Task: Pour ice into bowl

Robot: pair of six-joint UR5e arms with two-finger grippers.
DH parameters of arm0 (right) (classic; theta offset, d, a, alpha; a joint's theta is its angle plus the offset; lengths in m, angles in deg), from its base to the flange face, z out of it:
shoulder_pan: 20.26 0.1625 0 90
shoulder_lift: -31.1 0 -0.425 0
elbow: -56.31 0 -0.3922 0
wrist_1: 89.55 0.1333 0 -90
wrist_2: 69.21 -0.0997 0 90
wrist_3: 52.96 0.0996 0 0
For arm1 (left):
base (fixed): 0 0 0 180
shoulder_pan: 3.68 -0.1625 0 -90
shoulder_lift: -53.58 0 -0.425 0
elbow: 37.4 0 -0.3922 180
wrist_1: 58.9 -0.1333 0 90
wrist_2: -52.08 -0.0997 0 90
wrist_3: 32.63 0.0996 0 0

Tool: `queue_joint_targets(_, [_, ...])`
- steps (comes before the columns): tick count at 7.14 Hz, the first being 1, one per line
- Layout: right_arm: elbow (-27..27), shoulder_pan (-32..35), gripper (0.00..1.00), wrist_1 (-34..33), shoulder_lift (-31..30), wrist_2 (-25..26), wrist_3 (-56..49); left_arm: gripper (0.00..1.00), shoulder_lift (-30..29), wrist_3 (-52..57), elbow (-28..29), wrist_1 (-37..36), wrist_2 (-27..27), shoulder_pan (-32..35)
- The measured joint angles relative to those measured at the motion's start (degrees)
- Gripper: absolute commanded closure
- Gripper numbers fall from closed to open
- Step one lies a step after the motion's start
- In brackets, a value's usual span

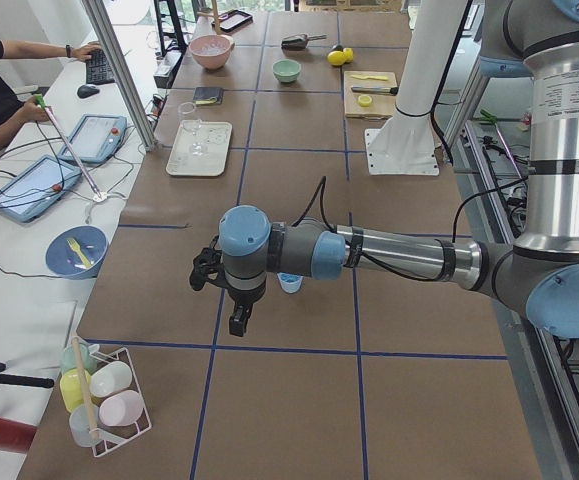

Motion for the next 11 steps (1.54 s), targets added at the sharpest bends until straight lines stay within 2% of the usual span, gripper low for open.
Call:
queue_joint_targets(3, [0.02,-0.77,0.00,1.16,0.18,-2.51,-0.12,0.00,0.02,0.02,-0.16,0.04,0.11,-0.04])
queue_joint_targets(5, [-0.18,-6.62,0.00,6.91,0.30,-2.45,0.60,0.00,0.02,0.02,-0.20,0.01,0.11,-0.05])
queue_joint_targets(8, [-1.62,-16.78,0.00,10.86,5.79,-0.32,11.46,0.00,0.07,0.00,-0.19,-0.03,0.10,-0.07])
queue_joint_targets(11, [-7.26,-23.13,0.02,19.26,10.23,1.63,22.79,0.00,0.19,-0.03,-0.13,0.02,0.12,-0.13])
